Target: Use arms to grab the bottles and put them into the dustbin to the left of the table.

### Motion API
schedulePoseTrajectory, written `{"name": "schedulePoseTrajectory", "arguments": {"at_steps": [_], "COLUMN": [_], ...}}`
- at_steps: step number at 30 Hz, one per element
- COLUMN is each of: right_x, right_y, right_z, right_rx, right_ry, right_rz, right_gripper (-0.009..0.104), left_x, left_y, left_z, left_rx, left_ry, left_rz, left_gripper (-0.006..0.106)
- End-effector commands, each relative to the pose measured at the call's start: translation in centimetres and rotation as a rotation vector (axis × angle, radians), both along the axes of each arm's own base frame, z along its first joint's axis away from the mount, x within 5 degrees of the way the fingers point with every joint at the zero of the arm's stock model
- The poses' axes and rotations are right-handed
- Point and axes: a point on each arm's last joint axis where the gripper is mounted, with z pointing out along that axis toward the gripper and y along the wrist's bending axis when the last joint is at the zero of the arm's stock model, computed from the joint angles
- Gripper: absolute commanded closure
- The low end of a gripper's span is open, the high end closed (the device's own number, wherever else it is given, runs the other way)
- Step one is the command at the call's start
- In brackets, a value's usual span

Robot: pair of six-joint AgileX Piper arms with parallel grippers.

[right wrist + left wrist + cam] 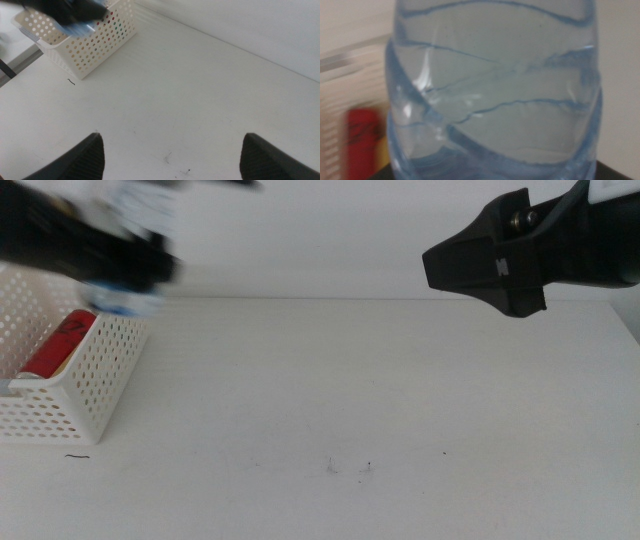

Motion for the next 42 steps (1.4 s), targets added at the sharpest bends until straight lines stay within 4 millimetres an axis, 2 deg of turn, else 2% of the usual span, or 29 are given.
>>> {"name": "schedulePoseTrajectory", "arguments": {"at_steps": [1,4,7,10,14,22,26,29,33,42], "right_x": [-0.1,-0.1,-0.1,-0.1,-0.1,-0.1,-0.1,-0.1,-0.1,-0.1], "right_y": [-0.1,-0.1,-0.1,-0.1,-0.1,-0.1,-0.1,-0.1,-0.1,-0.1], "right_z": [0.4,0.4,0.4,0.4,0.4,0.4,0.4,0.4,0.4,0.4], "right_rx": [0.004,0.006,0.006,0.006,0.006,0.006,0.006,0.006,0.006,0.006], "right_ry": [-0.023,-0.021,-0.021,-0.021,-0.021,-0.021,-0.021,-0.021,-0.021,-0.021], "right_rz": [0.007,0.007,0.007,0.007,0.007,0.007,0.007,0.007,0.007,0.007], "right_gripper": [0.004,0.004,0.004,0.004,0.004,0.004,0.004,0.004,0.004,0.004], "left_x": [-0.1,0.6,1.4,2.7,4.4,8.5,9.4,9.9,9.9,10.6], "left_y": [2.8,7.3,11.6,14.6,16.8,17.9,18.3,18.3,18.1,16.9], "left_z": [3.6,6.0,6.2,4.1,0.8,-5.7,-7.9,-9.2,-9.7,-9.8], "left_rx": [0.039,0.064,0.067,0.035,0.004,-0.073,-0.087,-0.094,-0.067,0.039], "left_ry": [0.007,0.057,0.116,0.186,0.271,0.352,0.389,0.409,0.431,0.412], "left_rz": [-0.062,0.040,0.145,0.189,0.197,0.208,0.211,0.190,0.156,0.131], "left_gripper": [0.102,0.102,0.102,0.102,0.102,0.102,0.101,0.096,0.083,0.033]}}
